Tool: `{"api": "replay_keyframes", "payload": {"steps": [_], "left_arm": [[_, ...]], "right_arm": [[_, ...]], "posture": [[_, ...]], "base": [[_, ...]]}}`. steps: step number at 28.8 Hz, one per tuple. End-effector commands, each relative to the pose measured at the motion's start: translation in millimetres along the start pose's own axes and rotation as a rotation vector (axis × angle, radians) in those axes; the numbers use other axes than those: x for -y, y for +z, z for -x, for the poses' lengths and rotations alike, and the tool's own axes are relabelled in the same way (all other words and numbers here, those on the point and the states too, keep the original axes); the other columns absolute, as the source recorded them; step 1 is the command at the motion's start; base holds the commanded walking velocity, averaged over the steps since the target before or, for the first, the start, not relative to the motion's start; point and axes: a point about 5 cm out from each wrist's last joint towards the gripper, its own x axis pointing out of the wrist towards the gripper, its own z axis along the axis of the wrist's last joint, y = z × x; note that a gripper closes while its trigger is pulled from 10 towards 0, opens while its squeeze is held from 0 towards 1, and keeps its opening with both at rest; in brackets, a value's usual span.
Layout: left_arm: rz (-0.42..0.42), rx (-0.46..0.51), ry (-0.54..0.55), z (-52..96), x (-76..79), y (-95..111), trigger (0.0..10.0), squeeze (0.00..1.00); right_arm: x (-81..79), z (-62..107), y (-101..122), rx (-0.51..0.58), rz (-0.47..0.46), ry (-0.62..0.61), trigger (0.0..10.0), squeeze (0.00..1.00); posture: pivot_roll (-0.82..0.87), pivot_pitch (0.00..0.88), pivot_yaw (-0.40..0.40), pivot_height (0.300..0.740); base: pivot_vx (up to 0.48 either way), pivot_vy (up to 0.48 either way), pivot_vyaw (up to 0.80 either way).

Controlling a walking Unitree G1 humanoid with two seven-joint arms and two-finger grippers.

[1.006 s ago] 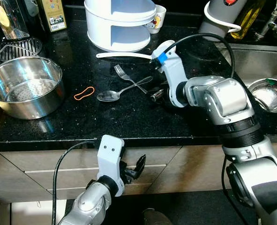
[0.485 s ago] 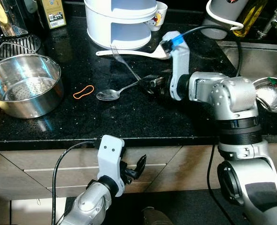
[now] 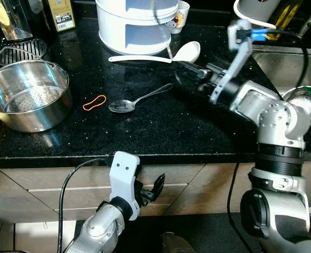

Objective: Kitchen organization

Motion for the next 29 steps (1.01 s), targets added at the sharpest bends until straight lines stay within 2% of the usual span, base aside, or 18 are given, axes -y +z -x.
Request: {"api": "replay_keyframes", "payload": {"steps": [1,2,3,4,8,14,29], "left_arm": [[-0.026,0.083,-0.126,-5.0,15.4,17,10.0,0.0],[-0.025,0.084,-0.153,-5.6,18.5,18,10.0,0.0],[-0.026,0.073,-0.179,-6.4,22.2,17,10.0,0.0],[-0.023,0.066,-0.175,-6.5,22.1,15,10.0,0.0],[0.015,0.042,-0.116,-4.6,13.5,10,10.0,0.0],[-0.01,0.024,-0.107,-3.0,10.9,8,10.0,0.0],[-0.032,0.017,-0.1,-2.8,10.5,8,10.0,0.0]], "right_arm": [[0.8,5.4,4,0.053,0.003,-0.015,3.6,0.0],[1.3,6.3,4,0.064,-0.001,-0.02,3.6,0.0],[1.7,7.2,4,0.072,0.005,-0.026,8.8,0.0],[1.4,7.5,4,0.075,0.007,-0.025,10.0,0.0],[1.7,8.1,4,0.079,0.014,-0.032,10.0,0.0],[1.5,6.7,3,0.081,0.015,-0.035,10.0,0.0],[-4.7,0.4,-4,0.065,0.031,-0.029,10.0,0.0]], "posture": [[-0.01,0.092,-0.071,0.74],[-0.02,0.091,-0.07,0.74],[-0.02,0.09,-0.064,0.74],[-0.02,0.091,-0.06,0.74],[-0.01,0.097,-0.058,0.74],[0.0,0.1,-0.057,0.74],[0.0,0.106,-0.053,0.74]], "base": [[0.0,0.0,0.0],[0.0,0.0,0.0],[0.0,0.0,0.0],[0.0,0.0,0.0],[0.0,0.0,0.0],[0.0,0.0,0.0],[-0.361,0.0,0.0]]}}
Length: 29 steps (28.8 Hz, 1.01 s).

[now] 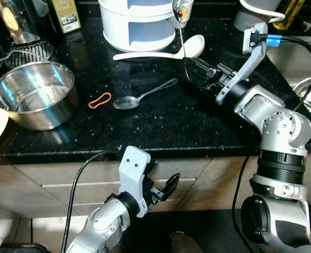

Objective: Kitchen organization

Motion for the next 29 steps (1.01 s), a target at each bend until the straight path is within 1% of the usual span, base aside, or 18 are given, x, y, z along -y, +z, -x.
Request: {"api": "replay_keyframes", "payload": {"steps": [1,6,8,9,10,11,14,17,22,29], "left_arm": [[-0.008,-0.013,0.009,2.4,0.1,-2,10.0,0.0],[-0.011,0.003,0.019,2.3,-1.8,1,10.0,0.0],[-0.014,0.015,0.03,2.2,-3.6,2,10.0,0.0],[-0.015,0.026,0.049,1.8,-6.3,4,10.0,0.0],[-0.01,0.054,0.096,1.9,-12.3,8,10.0,0.0],[-0.01,0.054,0.096,1.9,-12.3,8,10.0,0.0],[-0.022,0.077,0.158,3.2,-21.6,11,10.0,0.0],[-0.029,0.084,0.186,4.2,-25.8,12,10.0,0.0],[-0.025,0.089,0.211,5.7,-30.8,12,10.0,0.0],[-0.014,0.093,0.22,4.8,-33.2,10,10.0,0.0]], "right_arm": [[-2.3,1.9,-1,0.017,0.012,0.004,10.0,0.0],[-4.0,-0.2,-4,0.01,0.018,0.004,10.0,0.0],[-4.4,-0.7,-5,0.008,0.024,0.002,10.0,0.0],[-4.4,-1.0,-5,0.01,0.026,0.0,10.0,0.0],[-4.3,-1.5,-4,0.015,0.03,-0.006,10.0,0.0],[-4.3,-1.5,-4,0.015,0.03,-0.006,10.0,0.0],[-4.0,-2.2,-3,0.027,0.04,-0.019,10.0,0.0],[-3.7,-2.7,-2,0.034,0.05,-0.028,10.0,0.0],[-3.3,-3.8,-1,0.044,0.067,-0.043,10.0,0.0],[-3.6,-6.8,-1,0.059,0.08,-0.055,10.0,0.0]], "posture": [[0.0,0.106,-0.053,0.74],[0.0,0.105,-0.054,0.74],[0.0,0.104,-0.055,0.74],[0.0,0.103,-0.055,0.74],[0.0,0.103,-0.055,0.74],[0.0,0.103,-0.055,0.74],[0.0,0.1,-0.053,0.74],[0.0,0.098,-0.053,0.74],[0.0,0.097,-0.052,0.74],[0.0,0.085,-0.052,0.74]], "base": [[-0.412,0.0,0.0],[-0.33,0.0,0.0],[0.0,0.0,0.0],[0.0,0.0,0.0],[0.0,0.0,0.0],[0.0,0.0,0.0],[0.0,0.0,0.0],[0.0,0.0,0.0],[0.0,-0.355,0.0],[0.0,-0.436,0.0]]}}
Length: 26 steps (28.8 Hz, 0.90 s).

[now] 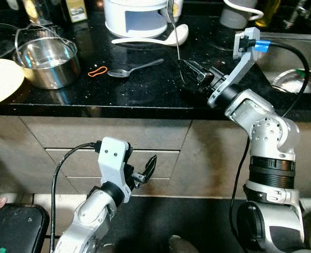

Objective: Kitchen organization

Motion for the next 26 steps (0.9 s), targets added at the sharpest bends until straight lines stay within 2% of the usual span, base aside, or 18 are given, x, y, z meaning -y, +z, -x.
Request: {"api": "replay_keyframes", "payload": {"steps": [1,8,15,26], "left_arm": [[0.009,-0.002,-0.011,-1.3,2.9,-3,10.0,0.0],[0.012,-0.007,-0.014,-2.3,2.5,-6,10.0,0.0],[0.022,-0.011,-0.007,-3.1,0.0,-9,10.0,0.0],[0.031,-0.006,0.0,-4.4,-3.0,-9,10.0,0.0]], "right_arm": [[4.2,2.9,6,0.028,0.023,-0.028,10.0,0.0],[4.6,1.1,8,0.038,0.051,-0.041,10.0,0.0],[4.9,-4.6,12,0.028,0.149,-0.077,10.0,0.0],[1.8,-13.0,10,0.014,0.219,-0.082,10.0,0.0]], "posture": [[0.0,0.082,-0.049,0.74],[0.0,0.074,-0.048,0.74],[0.01,0.066,-0.047,0.74],[0.01,0.07,-0.044,0.74]], "base": [[0.0,-0.439,0.0],[0.0,-0.448,0.0],[0.0,-0.45,0.0],[0.0,-0.451,0.0]]}}
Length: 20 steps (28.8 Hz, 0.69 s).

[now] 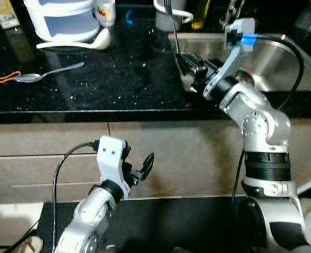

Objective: Kitchen organization

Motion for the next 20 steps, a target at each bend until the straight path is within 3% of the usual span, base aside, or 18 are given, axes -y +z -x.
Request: {"api": "replay_keyframes", "payload": {"steps": [1,7,14,16,20], "left_arm": [[0.009,-0.019,-0.003,1.2,0.9,-5,10.0,0.0],[0.009,-0.014,0.001,-0.1,-0.3,-5,10.0,0.0],[0.022,0.001,0.015,-2.5,-1.0,-5,10.0,0.0],[0.019,-0.004,0.008,-3.5,1.1,-7,10.0,0.0],[0.019,-0.004,0.006,-4.1,1.9,-8,10.0,0.0]], "right_arm": [[2.9,-1.5,-3,-0.013,0.024,-0.019,10.0,0.0],[-1.0,-9.4,-4,-0.02,0.069,-0.008,10.0,0.0],[-3.9,-20.7,-4,-0.036,0.143,-0.01,10.0,0.0],[-7.7,-31.5,-8,-0.063,0.2,-0.008,10.0,0.0],[-12.3,-41.8,-10,-0.08,0.23,-0.006,10.0,0.0]], "posture": [[0.01,0.071,-0.045,0.74],[0.01,0.069,-0.046,0.74],[0.01,0.069,-0.049,0.74],[0.02,0.07,-0.053,0.74],[0.02,0.071,-0.057,0.74]], "base": [[0.0,-0.454,0.0],[0.0,-0.429,0.0],[0.0,0.0,0.0],[0.0,0.0,0.0],[0.0,0.0,0.0]]}}
